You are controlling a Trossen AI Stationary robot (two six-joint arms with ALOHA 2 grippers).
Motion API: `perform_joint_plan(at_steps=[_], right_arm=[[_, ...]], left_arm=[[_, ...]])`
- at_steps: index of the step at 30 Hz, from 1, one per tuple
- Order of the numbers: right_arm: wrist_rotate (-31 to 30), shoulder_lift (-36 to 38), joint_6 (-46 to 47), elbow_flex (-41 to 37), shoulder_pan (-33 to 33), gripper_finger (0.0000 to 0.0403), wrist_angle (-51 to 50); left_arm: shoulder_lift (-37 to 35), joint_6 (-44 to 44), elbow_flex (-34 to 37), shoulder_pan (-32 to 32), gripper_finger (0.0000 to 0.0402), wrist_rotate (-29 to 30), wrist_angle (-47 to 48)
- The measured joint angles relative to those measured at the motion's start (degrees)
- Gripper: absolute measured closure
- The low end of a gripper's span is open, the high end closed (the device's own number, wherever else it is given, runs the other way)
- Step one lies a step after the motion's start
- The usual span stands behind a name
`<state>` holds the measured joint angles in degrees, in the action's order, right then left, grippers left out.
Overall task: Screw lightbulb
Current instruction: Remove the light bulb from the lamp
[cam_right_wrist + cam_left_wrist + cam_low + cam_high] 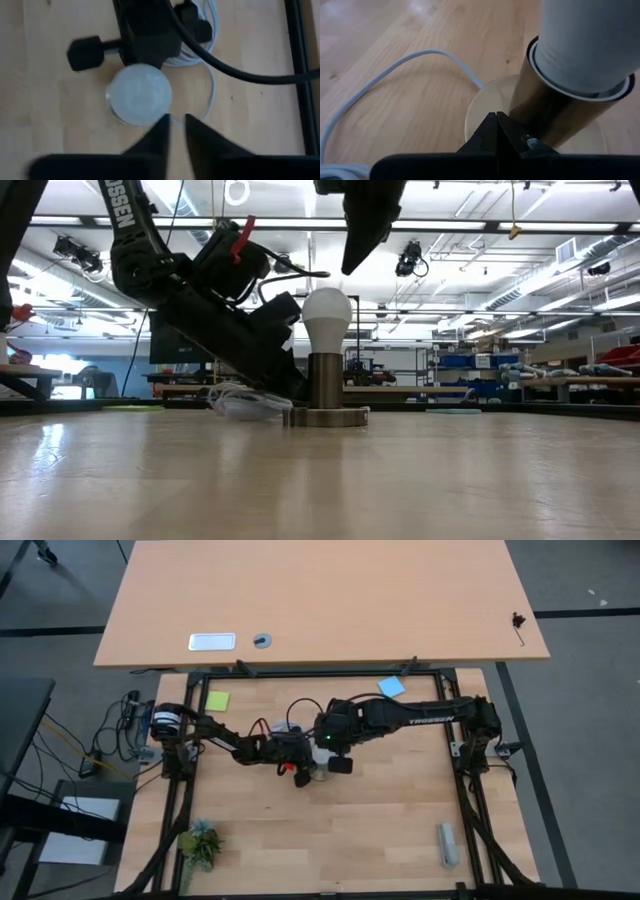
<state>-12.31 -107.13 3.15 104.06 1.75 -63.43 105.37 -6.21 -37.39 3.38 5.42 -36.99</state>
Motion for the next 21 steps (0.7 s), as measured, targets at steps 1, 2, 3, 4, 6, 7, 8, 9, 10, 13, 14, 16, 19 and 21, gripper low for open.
perform_joint_plan(at_steps=[1, 2, 3, 4, 6, 7, 8, 9, 10, 13, 14, 16, 19, 21], right_arm=[[-0.12, 0.0, -0.59, -0.38, -0.02, 0.0375, 0.16], [-0.16, 0.0, -1.22, -0.85, -0.03, 0.0388, 0.41], [-0.16, 0.0, -1.58, -1.26, -0.01, 0.0389, 0.46], [-0.16, 0.0, -1.86, -1.62, -0.01, 0.0388, 0.78], [-0.32, 0.0, -2.36, -2.18, 0.03, 0.0388, 1.37], [-0.66, 0.0, -2.76, -2.6, 0.03, 0.0392, 1.93], [-1.22, 0.18, -3.05, -3.1, 0.03, 0.0395, 2.2], [-1.6, 0.44, -3.36, -3.84, 0.05, 0.0397, 2.79], [-1.62, 1.06, -3.45, -4.58, 0.06, 0.0396, 3.97], [-1.62, 4.35, -3.57, -7.55, 0.06, 0.0397, 7.17], [-1.62, 5.63, -3.58, -8.96, 0.06, 0.0398, 8.69], [-1.37, 8.1, -3.72, -12.57, 0.06, 0.0398, 12.04], [0.11, 12.38, -3.81, -18.53, 0.06, 0.04, 18.12], [0.21, 15.24, -3.55, -22.26, 0.06, 0.04, 21.62]], left_arm=[[-0.15, 0.01, 0.02, 0.0, 0.0401, -0.01, 0.15], [-0.17, 0.03, 0.02, 0.0, 0.0401, -0.01, 0.14], [-0.18, 0.04, 0.01, 0.0, 0.0401, -0.01, 0.12], [-0.2, 0.04, 0.01, 0.0, 0.0401, -0.01, 0.1], [-0.21, 0.06, 0.01, 0.0, 0.0401, -0.01, 0.04], [-0.22, 0.08, 0.01, 0.0, 0.0401, -0.01, 0.03], [-0.22, 0.08, 0.01, 0.0, 0.0401, -0.01, -0.02], [-0.22, 0.1, 0.01, 0.0, 0.0401, -0.01, -0.02], [-0.25, 0.05, 0.01, 0.0, 0.0401, -0.01, -0.05], [-0.31, -0.14, 0.01, -0.02, 0.0401, -0.73, -0.08], [-0.31, -0.25, 0.01, -0.04, 0.0401, -1.01, -0.11], [-0.32, -0.29, 0.01, -0.09, 0.0401, -1.22, -0.26], [-0.79, -0.31, -0.04, -0.09, 0.0401, -1.31, -0.58], [-1.68, -0.23, -0.1, -0.11, 0.0401, -1.44, -0.05]])
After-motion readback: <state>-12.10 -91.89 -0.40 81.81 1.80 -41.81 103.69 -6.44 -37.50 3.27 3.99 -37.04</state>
